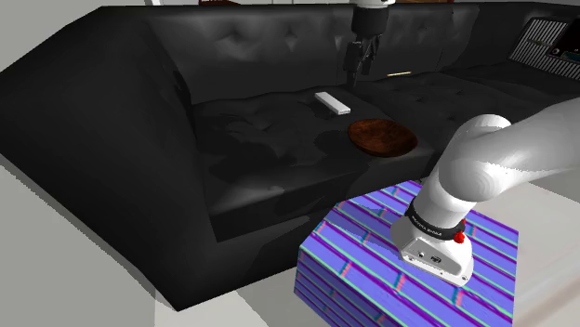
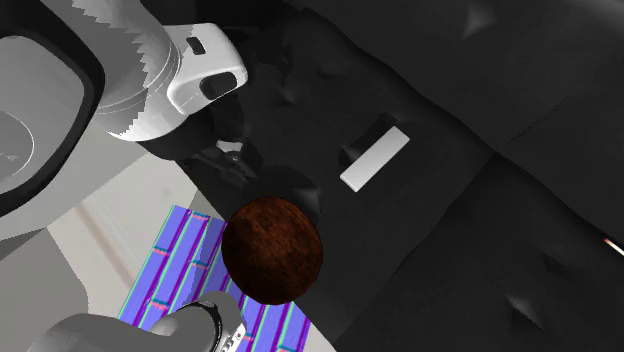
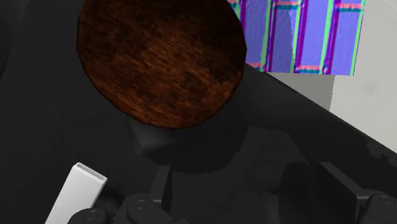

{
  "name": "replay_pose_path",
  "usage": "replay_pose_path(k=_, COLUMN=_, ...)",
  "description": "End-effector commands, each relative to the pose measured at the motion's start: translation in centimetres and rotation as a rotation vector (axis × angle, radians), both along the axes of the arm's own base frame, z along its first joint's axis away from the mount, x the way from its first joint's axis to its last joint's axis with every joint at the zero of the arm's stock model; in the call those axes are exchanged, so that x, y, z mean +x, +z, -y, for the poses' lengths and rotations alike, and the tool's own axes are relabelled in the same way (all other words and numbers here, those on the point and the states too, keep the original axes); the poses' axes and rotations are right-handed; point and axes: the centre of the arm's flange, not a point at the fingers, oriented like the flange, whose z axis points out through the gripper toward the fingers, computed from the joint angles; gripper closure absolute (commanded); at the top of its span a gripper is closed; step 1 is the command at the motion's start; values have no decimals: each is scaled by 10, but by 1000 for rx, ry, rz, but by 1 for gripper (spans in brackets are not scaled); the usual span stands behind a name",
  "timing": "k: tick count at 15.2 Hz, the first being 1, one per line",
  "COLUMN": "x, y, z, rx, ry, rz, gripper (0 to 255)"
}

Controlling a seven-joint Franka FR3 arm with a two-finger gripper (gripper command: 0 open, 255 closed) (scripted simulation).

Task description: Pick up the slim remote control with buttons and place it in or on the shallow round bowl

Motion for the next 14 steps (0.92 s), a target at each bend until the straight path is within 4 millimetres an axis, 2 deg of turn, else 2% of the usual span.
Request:
replay_pose_path(k=1, x=0, y=0, z=0, rx=0, ry=0, rz=0, gripper=0)
replay_pose_path(k=14, x=109, y=-80, z=112, rx=19, ry=-171, rz=-14, gripper=0)
